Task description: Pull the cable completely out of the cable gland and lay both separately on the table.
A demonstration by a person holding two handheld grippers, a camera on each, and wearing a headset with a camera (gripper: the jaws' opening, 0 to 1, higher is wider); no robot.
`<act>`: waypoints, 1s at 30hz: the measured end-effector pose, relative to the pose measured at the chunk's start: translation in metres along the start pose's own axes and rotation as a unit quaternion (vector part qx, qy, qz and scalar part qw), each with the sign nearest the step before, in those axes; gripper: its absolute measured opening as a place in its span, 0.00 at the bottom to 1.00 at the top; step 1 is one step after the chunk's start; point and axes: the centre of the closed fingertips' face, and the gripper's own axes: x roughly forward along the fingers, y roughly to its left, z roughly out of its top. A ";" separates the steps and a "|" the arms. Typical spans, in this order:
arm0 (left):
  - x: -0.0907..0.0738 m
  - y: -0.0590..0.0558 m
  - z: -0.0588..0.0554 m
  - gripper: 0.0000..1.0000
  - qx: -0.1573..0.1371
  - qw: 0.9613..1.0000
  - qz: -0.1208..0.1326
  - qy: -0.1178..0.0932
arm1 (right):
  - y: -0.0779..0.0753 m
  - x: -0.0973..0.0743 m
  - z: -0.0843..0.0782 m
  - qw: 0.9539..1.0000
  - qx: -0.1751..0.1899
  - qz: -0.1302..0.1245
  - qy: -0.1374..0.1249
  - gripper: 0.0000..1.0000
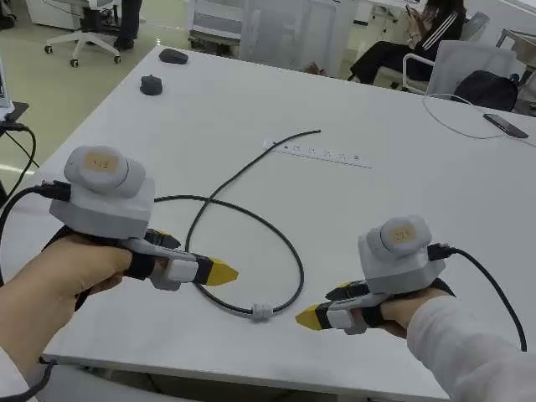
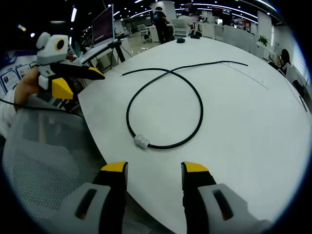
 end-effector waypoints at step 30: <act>0.002 -0.001 -0.003 0.70 -0.001 1.000 -0.006 0.008 | 0.005 0.004 -0.004 1.000 -0.008 0.009 0.015 0.43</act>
